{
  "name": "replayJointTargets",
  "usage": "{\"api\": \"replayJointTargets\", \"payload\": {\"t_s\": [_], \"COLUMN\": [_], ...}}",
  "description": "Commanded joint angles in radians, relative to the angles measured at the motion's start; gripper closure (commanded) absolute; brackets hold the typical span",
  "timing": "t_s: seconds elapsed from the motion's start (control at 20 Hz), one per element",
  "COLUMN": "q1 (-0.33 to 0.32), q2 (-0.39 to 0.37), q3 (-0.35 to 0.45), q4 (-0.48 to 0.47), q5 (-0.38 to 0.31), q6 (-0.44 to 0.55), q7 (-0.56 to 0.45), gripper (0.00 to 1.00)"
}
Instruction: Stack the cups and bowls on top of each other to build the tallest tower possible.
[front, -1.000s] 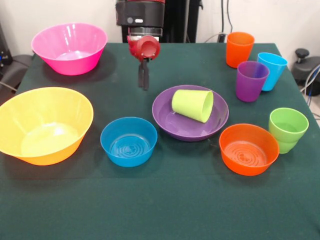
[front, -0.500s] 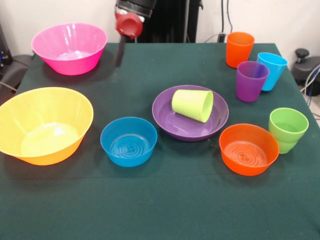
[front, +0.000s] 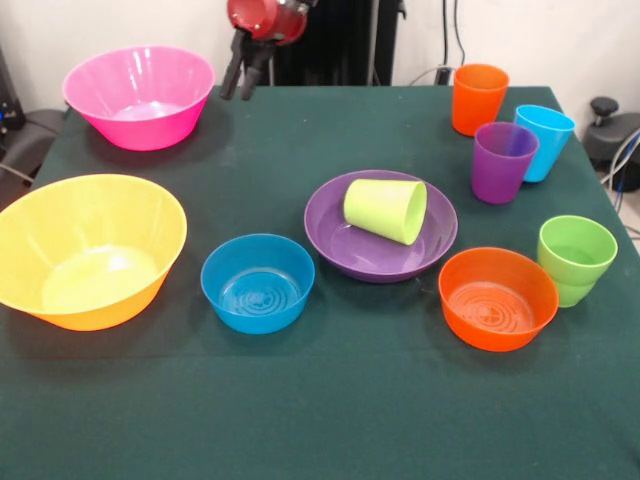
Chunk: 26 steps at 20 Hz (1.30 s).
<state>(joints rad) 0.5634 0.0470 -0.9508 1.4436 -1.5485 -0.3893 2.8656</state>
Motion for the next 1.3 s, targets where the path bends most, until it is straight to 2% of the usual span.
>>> {"api": "replayJointTargets", "payload": {"t_s": [0.05,0.1,0.25,0.5,0.75,0.85,1.0,1.3], "q1": [0.043,0.05,0.066,0.06,0.07,0.075,0.099,0.113], "q2": [0.086,0.087,0.1,0.063,0.065,0.088,0.169,0.309], "q3": [0.065,0.061,0.047,0.053,0.02,-0.002,-0.05,-0.177], "q4": [-0.163,-0.167,-0.177,-0.174,-0.179,-0.194,-0.218,-0.252], "q5": [-0.028,-0.018,-0.003,0.076,0.098,0.099,0.079,0.058], "q6": [-0.108,-0.106,-0.101,-0.027,-0.01,0.0,-0.005,-0.062], "q7": [0.631,0.7,0.809,1.032,1.239,1.354,1.513,1.828], "gripper": [0.0,0.0,0.0,0.0,0.0,0.0,0.0,0.0]}}
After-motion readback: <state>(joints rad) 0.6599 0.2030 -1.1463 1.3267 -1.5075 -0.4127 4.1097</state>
